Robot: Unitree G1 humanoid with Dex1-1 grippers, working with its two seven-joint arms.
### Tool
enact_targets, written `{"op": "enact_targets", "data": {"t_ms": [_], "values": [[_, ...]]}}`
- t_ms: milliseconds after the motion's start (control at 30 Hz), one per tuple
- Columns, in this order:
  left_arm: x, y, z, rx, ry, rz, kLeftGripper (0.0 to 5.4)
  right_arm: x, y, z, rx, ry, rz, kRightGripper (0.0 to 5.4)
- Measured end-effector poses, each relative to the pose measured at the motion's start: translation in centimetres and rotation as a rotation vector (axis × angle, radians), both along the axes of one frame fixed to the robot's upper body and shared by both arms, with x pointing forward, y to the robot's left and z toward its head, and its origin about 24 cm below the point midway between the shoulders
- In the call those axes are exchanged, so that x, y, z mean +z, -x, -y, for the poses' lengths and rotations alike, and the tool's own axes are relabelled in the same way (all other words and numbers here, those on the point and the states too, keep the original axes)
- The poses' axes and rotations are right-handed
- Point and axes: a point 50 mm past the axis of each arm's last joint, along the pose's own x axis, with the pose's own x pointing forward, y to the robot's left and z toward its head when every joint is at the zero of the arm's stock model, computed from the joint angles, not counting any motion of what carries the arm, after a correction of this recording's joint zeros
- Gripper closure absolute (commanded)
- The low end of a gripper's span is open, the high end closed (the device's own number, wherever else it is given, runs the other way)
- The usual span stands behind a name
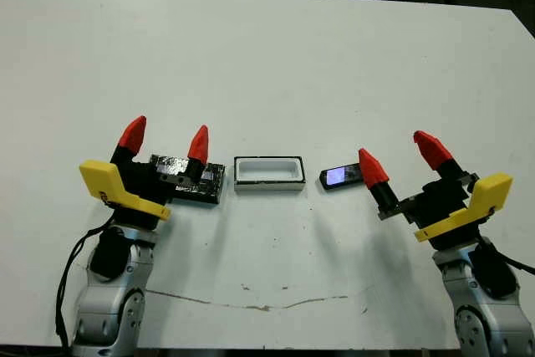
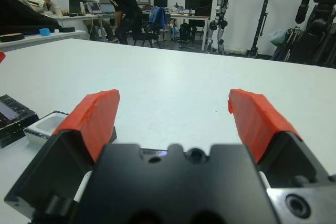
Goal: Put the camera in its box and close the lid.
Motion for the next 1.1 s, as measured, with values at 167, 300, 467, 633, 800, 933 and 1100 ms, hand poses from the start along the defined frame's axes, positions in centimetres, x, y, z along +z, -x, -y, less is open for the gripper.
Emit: {"op": "enact_targets", "data": {"t_ms": [167,300,467,633,800,933,1100], "values": [[0.0,0.0,0.0,0.000,0.002,0.000,0.00,0.0,0.0,0.0,0.002,-0.001,0.000,0.01],[0.0,0.0,0.0,-0.001,0.001,0.000,0.00,0.0,0.0,0.0,0.005,-0.001,-0.002,0.01],[0.0,0.0,0.1,-0.003,0.002,0.000,0.00,0.1,-0.2,0.3,0.057,0.035,0.001,0.01],[0.0,0.0,0.0,-0.001,0.002,-0.001,0.00,3.0,-2.1,2.5,0.165,0.144,0.049,0.01],[-0.1,0.1,0.0,0.002,0.003,-0.001,0.00,7.0,-5.0,4.7,0.269,0.344,0.079,0.01],[-0.2,0.2,0.0,0.006,0.004,-0.003,0.00,9.2,-7.2,5.4,0.379,0.565,0.076,0.01],[-0.2,0.2,0.0,0.013,0.008,-0.005,0.00,10.2,-9.2,4.3,0.566,0.789,0.001,0.01]]}}
